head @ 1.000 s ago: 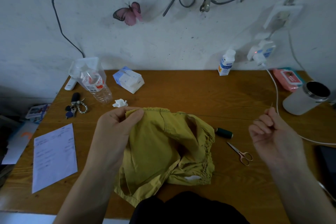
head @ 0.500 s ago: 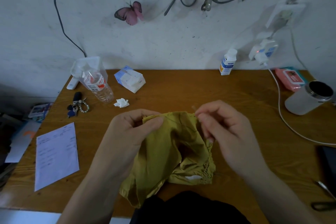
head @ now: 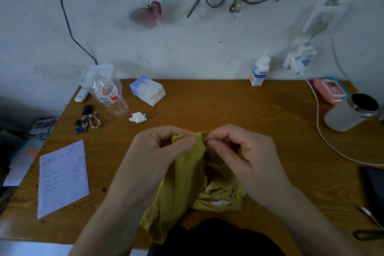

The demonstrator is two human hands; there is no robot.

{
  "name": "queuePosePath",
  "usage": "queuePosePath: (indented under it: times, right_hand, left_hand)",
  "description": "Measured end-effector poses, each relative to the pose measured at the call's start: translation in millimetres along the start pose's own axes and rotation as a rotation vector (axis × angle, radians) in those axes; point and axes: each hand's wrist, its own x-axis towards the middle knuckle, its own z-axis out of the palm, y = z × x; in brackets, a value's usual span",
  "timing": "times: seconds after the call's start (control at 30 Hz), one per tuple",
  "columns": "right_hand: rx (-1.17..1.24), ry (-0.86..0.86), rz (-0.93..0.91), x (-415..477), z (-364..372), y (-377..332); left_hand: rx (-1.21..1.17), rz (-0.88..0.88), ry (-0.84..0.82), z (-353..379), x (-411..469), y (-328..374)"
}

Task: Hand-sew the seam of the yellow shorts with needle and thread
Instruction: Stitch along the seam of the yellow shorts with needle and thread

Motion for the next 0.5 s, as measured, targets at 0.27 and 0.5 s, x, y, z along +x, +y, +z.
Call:
queuePosePath:
  times: [0.27, 0.5]
  right_hand:
    - [-0.047, -0.002, 0.047, -0.3, -0.3, -2.6]
    - [-0.007, -0.239, 0.221, 3.6, -9.0, -4.3]
  left_hand:
    - [0.106, 0.022, 0.006, -1.1, -0.9, -0.8]
    - [0.335, 0.132, 0.043, 0.3, -3.0, -2.0]
